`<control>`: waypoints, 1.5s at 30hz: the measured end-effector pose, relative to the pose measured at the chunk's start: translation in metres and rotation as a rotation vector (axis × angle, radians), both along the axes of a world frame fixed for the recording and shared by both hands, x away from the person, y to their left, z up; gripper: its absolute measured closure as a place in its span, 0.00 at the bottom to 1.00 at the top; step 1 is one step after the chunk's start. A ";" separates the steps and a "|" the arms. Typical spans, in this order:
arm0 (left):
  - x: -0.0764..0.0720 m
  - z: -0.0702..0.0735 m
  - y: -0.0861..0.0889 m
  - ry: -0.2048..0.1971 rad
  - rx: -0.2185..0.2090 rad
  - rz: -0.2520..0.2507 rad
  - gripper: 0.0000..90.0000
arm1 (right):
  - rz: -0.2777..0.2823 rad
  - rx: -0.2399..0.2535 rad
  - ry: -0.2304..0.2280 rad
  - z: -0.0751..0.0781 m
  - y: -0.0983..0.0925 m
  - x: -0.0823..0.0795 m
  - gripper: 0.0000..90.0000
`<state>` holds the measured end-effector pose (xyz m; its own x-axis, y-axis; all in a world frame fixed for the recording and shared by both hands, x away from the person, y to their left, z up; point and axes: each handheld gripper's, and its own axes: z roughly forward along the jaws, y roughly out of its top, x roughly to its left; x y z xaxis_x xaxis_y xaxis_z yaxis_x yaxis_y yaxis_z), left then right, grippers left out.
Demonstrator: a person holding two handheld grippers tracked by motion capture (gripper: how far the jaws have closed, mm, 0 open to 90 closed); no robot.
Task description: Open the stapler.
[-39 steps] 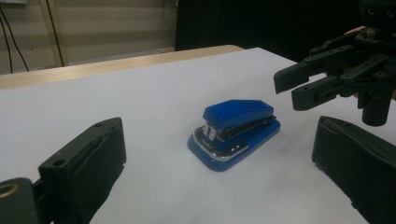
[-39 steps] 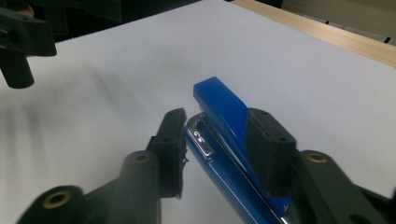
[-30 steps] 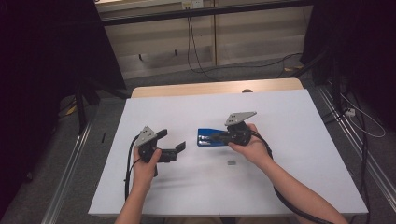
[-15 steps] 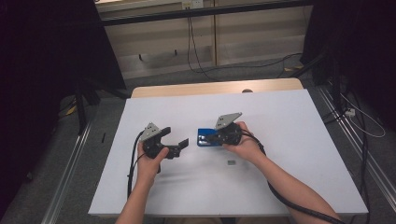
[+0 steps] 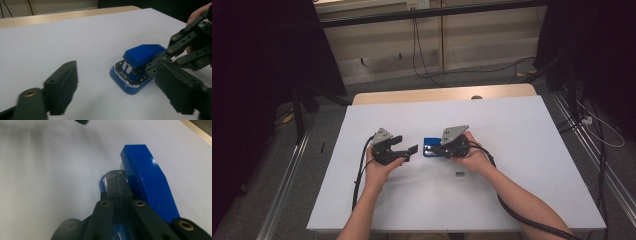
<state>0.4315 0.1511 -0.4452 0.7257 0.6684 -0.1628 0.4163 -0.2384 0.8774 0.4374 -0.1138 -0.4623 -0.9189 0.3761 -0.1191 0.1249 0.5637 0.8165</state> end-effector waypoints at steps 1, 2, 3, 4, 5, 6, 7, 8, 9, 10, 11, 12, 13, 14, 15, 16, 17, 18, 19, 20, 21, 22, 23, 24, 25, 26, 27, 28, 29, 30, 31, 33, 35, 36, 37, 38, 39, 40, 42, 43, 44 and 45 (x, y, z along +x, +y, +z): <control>0.002 0.000 -0.002 0.005 0.017 -0.007 0.47 | -0.002 0.007 0.002 -0.001 0.000 0.000 1.00; 0.002 0.000 -0.002 0.005 0.017 -0.007 0.51 | -0.003 0.013 0.002 -0.001 -0.001 0.000 1.00; 0.004 0.000 -0.004 0.022 0.025 -0.012 0.51 | -0.003 0.013 0.002 -0.001 -0.001 0.000 1.00; 0.006 -0.001 -0.006 0.031 0.021 -0.027 0.62 | -0.007 0.023 0.010 -0.002 -0.001 0.000 1.00; 0.008 -0.001 -0.008 0.046 0.015 -0.028 0.71 | -0.009 0.028 0.010 -0.002 -0.002 0.000 1.00; 0.011 -0.001 -0.010 0.059 0.022 -0.035 0.76 | -0.007 0.029 0.007 -0.003 -0.002 -0.001 1.00; 0.013 -0.002 -0.013 0.073 0.046 -0.044 0.89 | -0.007 0.025 0.007 -0.002 -0.002 -0.001 1.00; 0.015 -0.003 -0.015 0.081 0.061 -0.055 0.94 | -0.004 0.020 0.004 -0.002 -0.002 -0.001 1.00; 0.017 -0.005 -0.020 0.098 0.061 -0.083 0.97 | -0.004 0.019 0.002 -0.002 -0.002 -0.001 1.00; 0.017 -0.005 -0.020 0.098 0.061 -0.083 1.00 | -0.004 0.019 0.002 -0.002 -0.002 -0.001 1.00; 0.018 -0.005 -0.022 0.109 0.063 -0.090 1.00 | -0.005 0.026 0.003 -0.003 -0.002 -0.001 1.00; 0.019 -0.006 -0.024 0.114 0.079 -0.099 1.00 | -0.005 0.026 0.003 -0.003 -0.002 -0.001 1.00; 0.020 -0.007 -0.026 0.109 0.098 -0.111 1.00 | -0.005 0.029 0.004 -0.003 -0.003 -0.001 1.00; 0.020 -0.008 -0.027 0.111 0.103 -0.119 1.00 | -0.003 0.030 0.004 -0.003 -0.003 -0.001 1.00; 0.021 -0.008 -0.029 0.114 0.106 -0.121 1.00 | -0.003 0.030 0.004 -0.003 -0.003 -0.001 1.00; 0.022 -0.008 -0.030 0.110 0.106 -0.132 1.00 | -0.003 0.031 0.004 -0.003 -0.003 -0.001 1.00; 0.022 -0.008 -0.032 0.116 0.104 -0.137 1.00 | -0.003 0.033 0.005 -0.004 -0.003 -0.001 1.00; 0.023 -0.009 -0.033 0.119 0.112 -0.138 1.00 | -0.003 0.037 0.008 -0.004 -0.004 0.000 1.00; 0.025 -0.010 -0.035 0.115 0.121 -0.137 1.00 | -0.003 0.041 0.010 -0.004 -0.004 0.000 1.00; 0.026 -0.011 -0.034 0.113 0.118 -0.141 1.00 | -0.004 0.042 0.009 -0.004 -0.004 0.000 1.00; 0.026 -0.011 -0.034 0.113 0.118 -0.141 1.00 | -0.005 0.044 0.013 -0.004 -0.004 0.000 1.00; 0.026 -0.011 -0.034 0.112 0.114 -0.144 1.00 | -0.006 0.043 0.015 -0.004 -0.004 0.000 1.00; 0.026 -0.010 -0.034 0.111 0.119 -0.150 1.00 | -0.007 0.044 0.018 -0.004 -0.004 0.000 1.00; 0.026 -0.009 -0.033 0.107 0.119 -0.152 1.00 | -0.009 0.045 0.022 -0.004 -0.004 0.000 1.00; 0.026 -0.007 -0.034 0.108 0.127 -0.156 1.00 | -0.011 0.050 0.026 -0.004 -0.004 0.000 1.00; 0.026 -0.007 -0.034 0.108 0.127 -0.156 1.00 | -0.011 0.050 0.026 -0.004 -0.004 0.000 1.00; 0.025 -0.007 -0.035 0.106 0.128 -0.153 1.00 | -0.013 0.050 0.028 -0.004 -0.004 0.000 1.00; 0.026 -0.006 -0.035 0.107 0.126 -0.153 1.00 | -0.008 0.039 0.025 -0.004 -0.004 0.000 1.00; 0.026 -0.006 -0.035 0.112 0.122 -0.152 1.00 | -0.008 0.036 0.026 -0.003 -0.003 0.000 1.00; 0.025 -0.006 -0.035 0.111 0.121 -0.149 1.00 | -0.008 0.036 0.027 -0.003 -0.003 0.000 1.00; 0.025 -0.006 -0.035 0.117 0.114 -0.147 1.00 | -0.008 0.038 0.028 -0.003 -0.003 0.000 1.00; 0.025 -0.006 -0.034 0.117 0.113 -0.149 1.00 | -0.006 0.035 0.026 -0.003 -0.003 0.000 1.00; 0.025 -0.006 -0.034 0.118 0.113 -0.148 1.00 | -0.004 0.038 0.034 -0.003 -0.003 0.001 1.00; 0.025 -0.006 -0.034 0.118 0.111 -0.149 1.00 | -0.002 0.038 0.036 -0.003 -0.003 0.001 1.00; 0.025 -0.006 -0.034 0.117 0.110 -0.148 1.00 | -0.002 0.038 0.036 -0.003 -0.003 0.001 1.00; 0.025 -0.006 -0.034 0.119 0.111 -0.147 1.00 | -0.002 0.044 0.043 -0.003 -0.003 0.002 1.00; 0.025 -0.005 -0.034 0.119 0.107 -0.147 1.00 | -0.002 0.044 0.043 -0.003 -0.003 0.002 1.00; 0.025 -0.006 -0.034 0.124 0.095 -0.144 1.00 | -0.002 0.042 0.043 -0.003 -0.003 0.002 1.00; 0.026 -0.006 -0.034 0.122 0.093 -0.142 1.00 | 0.001 0.036 0.037 -0.003 -0.002 0.001 1.00; 0.026 -0.006 -0.034 0.121 0.094 -0.141 1.00 | 0.002 0.036 0.037 -0.003 -0.002 0.001 1.00; 0.026 -0.006 -0.033 0.123 0.091 -0.140 1.00 | 0.001 0.042 0.039 -0.003 -0.002 0.001 1.00; 0.026 -0.006 -0.033 0.121 0.089 -0.142 1.00 | 0.001 0.044 0.038 -0.004 -0.003 0.001 1.00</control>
<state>0.4575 0.1178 -0.4513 0.7924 0.5767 -0.1988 0.4738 -0.3767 0.7960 0.4387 -0.1164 -0.4660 -0.9229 0.3790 -0.0677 0.1553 0.5272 0.8354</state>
